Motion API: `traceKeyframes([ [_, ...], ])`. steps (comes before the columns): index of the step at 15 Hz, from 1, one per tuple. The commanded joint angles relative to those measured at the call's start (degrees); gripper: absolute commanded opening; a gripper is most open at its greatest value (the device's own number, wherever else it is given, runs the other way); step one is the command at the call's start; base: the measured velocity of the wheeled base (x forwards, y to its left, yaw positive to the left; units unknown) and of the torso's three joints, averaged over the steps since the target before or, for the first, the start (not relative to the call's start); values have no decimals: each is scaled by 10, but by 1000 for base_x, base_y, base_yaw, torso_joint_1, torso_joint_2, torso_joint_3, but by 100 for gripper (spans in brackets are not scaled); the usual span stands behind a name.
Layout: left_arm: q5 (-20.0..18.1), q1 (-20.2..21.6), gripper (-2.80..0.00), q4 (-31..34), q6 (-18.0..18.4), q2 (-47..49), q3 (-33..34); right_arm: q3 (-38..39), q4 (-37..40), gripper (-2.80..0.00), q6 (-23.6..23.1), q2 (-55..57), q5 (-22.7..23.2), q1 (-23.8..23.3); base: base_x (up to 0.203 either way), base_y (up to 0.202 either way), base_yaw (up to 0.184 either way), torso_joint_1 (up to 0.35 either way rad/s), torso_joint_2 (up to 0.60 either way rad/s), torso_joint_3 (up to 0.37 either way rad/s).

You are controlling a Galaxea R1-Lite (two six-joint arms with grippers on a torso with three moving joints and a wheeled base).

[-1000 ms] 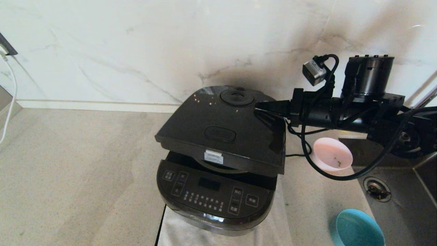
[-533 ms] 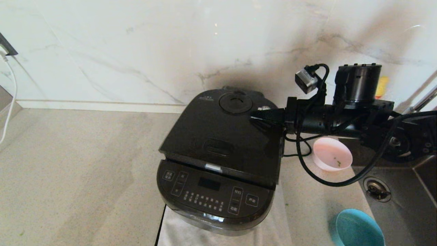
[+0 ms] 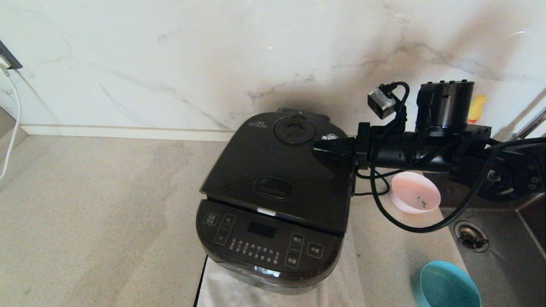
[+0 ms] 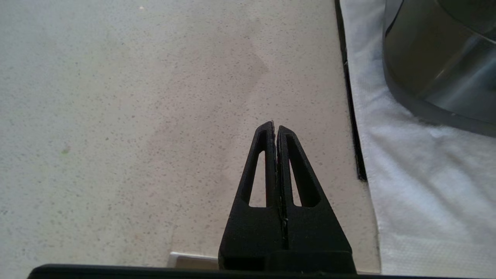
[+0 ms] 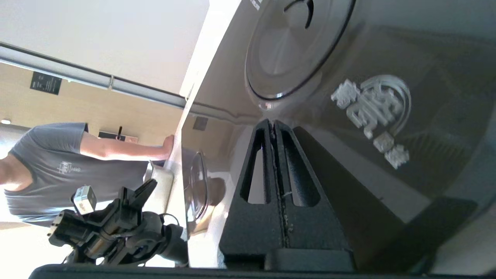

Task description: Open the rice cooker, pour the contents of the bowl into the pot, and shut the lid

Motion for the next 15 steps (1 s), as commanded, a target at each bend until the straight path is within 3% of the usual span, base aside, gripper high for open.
traceKeyframes([
  [1, 1, 0, -280, 6, 9, 2, -1, -1, 15, -280, 2, -14, 2, 0, 0, 0, 0, 0, 0, 0],
  [3, 0, 1, -280, 16, 36, 2, -5, 3, 22, -280, 2, -18, 2, 0, 0, 0, 0, 0, 0, 0],
  [5, 6, 1, -280, 15, 41, 33, -61, 8, 28, -280, 2, -23, 1, 0, 0, 0, 0, 0, 0, 0],
  [9, -6, 0, -280, 18, -5, 253, -352, 10, 30, -280, 2, -30, 1, 8, 0, 0, 0, 0, 0, 0],
  [12, -66, -13, -280, 47, -110, 482, -541, 24, 26, -280, -1, -18, 0, 17, 0, 0, 0, 0, 0, 0],
  [15, -174, -57, -280, 102, -249, 678, -675, 18, 23, -280, -3, 0, -1, 32, 0, 0, 0, 0, 0, 0],
])
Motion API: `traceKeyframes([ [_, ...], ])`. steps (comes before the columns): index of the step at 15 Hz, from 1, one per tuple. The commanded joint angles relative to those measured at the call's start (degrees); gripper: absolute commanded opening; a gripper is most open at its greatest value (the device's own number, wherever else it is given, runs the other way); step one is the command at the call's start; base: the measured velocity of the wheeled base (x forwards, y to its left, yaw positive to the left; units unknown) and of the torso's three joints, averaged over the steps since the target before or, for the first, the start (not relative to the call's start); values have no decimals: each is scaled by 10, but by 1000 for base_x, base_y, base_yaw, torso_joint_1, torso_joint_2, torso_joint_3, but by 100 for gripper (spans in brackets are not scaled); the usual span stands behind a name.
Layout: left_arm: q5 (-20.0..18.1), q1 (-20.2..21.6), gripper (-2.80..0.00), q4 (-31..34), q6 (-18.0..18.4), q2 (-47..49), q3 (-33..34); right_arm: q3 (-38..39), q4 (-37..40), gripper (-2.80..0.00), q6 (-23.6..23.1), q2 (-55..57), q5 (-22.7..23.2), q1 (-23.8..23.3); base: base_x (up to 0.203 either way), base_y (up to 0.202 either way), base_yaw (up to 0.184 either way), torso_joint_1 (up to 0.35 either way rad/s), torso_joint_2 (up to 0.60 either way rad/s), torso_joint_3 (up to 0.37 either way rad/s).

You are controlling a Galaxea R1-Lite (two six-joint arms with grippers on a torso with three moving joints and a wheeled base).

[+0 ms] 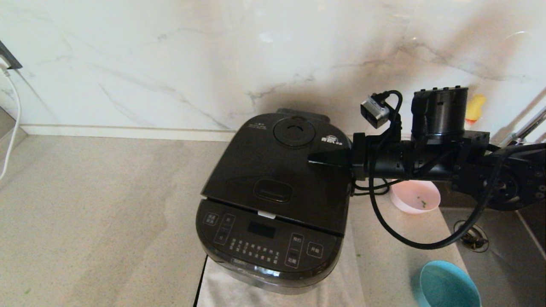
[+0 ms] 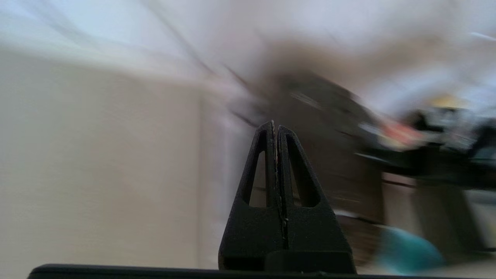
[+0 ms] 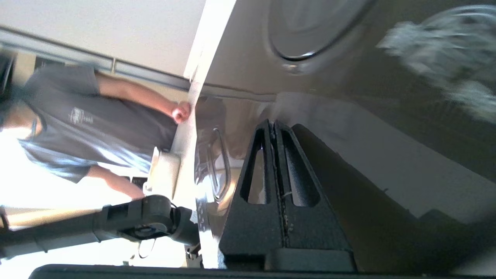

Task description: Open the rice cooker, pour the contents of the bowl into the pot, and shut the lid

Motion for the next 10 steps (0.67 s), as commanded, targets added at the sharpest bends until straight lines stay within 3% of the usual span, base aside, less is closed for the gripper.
traceKeyframes([
  [1, -82, -40, -280, 27, -97, 224, -88, -1, -2, -280, 0, 12, 2, 9, 0, 0, 0, 0, 0, 0],
  [3, -136, -76, -280, 41, -146, 327, -117, 3, -2, -280, -1, 15, 2, 8, 0, 0, 0, 0, 0, 0],
  [5, -164, -96, -280, 42, -192, 414, -144, 14, -2, -280, -3, 13, 1, 8, 0, 0, 0, 0, 0, 0],
  [7, -200, -106, -280, 13, -236, 474, -162, 18, -2, -280, -4, 12, 1, 7, 0, 0, 0, 0, 0, 0],
  [8, -228, -108, -280, -8, -254, 493, -167, 19, -2, -280, -4, 10, 0, 7, 0, 0, 0, 0, 0, 0],
  [10, -240, -110, -280, -30, -271, 517, -179, 18, -2, -280, -4, 7, 1, 8, 0, 0, 0, 0, 0, 0],
])
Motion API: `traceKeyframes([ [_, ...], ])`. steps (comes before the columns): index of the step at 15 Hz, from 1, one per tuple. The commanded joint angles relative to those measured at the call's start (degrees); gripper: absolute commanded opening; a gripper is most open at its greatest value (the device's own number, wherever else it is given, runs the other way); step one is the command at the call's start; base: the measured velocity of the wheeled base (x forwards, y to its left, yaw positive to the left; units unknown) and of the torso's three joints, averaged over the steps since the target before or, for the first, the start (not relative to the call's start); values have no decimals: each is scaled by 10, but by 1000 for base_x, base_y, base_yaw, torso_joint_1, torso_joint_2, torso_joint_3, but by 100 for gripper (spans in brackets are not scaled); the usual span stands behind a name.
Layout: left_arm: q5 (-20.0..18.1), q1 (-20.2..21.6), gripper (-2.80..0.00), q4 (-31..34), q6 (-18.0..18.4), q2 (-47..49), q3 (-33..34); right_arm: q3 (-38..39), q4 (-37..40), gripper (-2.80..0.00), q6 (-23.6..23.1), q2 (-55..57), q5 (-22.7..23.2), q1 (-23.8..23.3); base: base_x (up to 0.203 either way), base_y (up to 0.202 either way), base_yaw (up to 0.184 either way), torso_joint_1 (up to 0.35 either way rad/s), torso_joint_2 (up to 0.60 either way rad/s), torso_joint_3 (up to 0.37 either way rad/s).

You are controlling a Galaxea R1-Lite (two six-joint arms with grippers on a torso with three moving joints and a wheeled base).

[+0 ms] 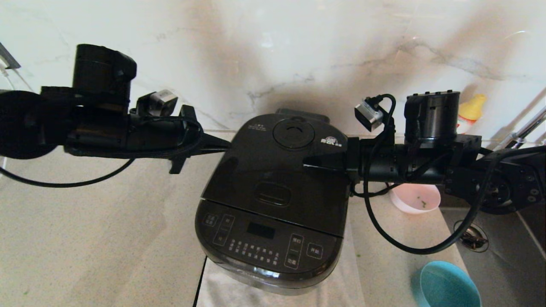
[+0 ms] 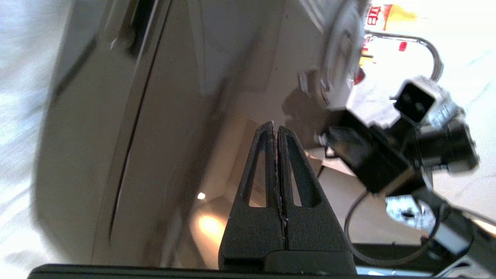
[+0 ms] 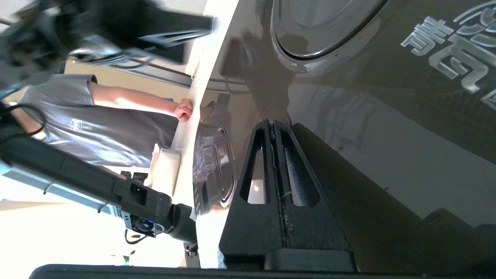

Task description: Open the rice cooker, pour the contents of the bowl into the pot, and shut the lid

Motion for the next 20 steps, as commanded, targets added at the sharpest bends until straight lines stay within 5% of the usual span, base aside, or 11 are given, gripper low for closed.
traceKeyframes([
  [1, -6, -4, -280, -11, -13, 56, -18, -3, 0, -280, 2, -4, 2, 1, 0, 0, 0, 0, 0, 0],
  [11, 7, -5, -280, -31, -15, 98, -14, 4, 4, -280, 4, -15, 2, 0, 0, 0, 0, 0, 0, 0],
  [20, 32, -6, -280, -56, -83, -68, -63, -8, 9, -280, 9, -147, 2, -45, 0, 0, 0, 0, 0, 0],
])
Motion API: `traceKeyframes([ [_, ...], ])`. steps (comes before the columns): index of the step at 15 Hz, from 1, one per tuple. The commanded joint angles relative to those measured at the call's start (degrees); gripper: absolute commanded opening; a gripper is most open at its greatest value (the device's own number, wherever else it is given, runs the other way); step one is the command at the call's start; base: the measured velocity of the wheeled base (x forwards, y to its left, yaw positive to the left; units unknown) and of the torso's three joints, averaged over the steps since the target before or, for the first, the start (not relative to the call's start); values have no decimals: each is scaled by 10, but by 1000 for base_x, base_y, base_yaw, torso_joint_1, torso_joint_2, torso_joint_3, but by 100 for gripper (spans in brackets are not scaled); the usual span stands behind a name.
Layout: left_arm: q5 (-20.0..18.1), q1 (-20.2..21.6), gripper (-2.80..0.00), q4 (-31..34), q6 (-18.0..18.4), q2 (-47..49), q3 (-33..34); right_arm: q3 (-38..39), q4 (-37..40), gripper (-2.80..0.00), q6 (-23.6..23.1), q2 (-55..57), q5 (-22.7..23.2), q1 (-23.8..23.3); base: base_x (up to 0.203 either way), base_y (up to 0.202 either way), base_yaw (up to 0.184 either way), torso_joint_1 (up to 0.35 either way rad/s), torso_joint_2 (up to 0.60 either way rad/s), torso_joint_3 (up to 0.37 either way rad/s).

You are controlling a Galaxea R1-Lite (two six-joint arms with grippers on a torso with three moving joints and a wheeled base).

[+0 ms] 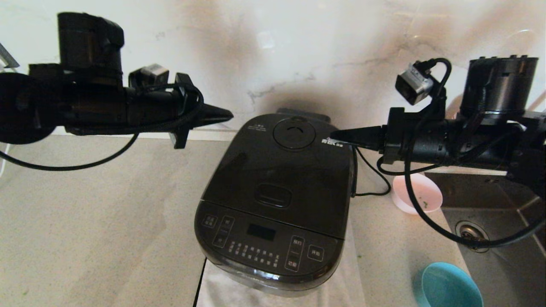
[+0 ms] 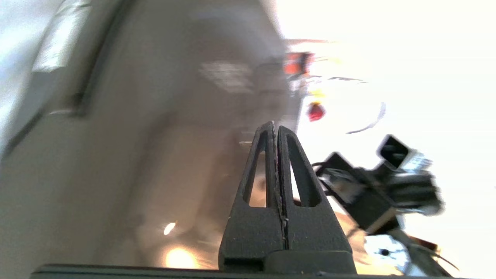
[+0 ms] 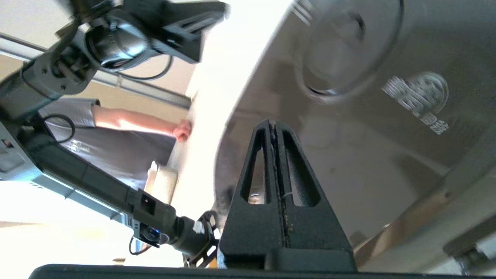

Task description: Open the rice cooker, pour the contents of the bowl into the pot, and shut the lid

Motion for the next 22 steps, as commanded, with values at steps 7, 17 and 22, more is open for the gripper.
traceKeyframes([
  [7, 312, 0, -280, 76, 346, -168, 28, -31, 129, -280, -47, -124, -64, -130, 0, 0, 0, 0, 0, 0],
  [17, 628, 112, -280, -139, 620, -612, 528, 3, 265, -280, -236, -198, -469, -96, 0, 0, 0, 0, 0, 0],
  [22, 592, 149, -280, -150, 624, -821, 690, 57, 264, -280, -234, -219, -514, -19, 0, 0, 0, 0, 0, 0],
])
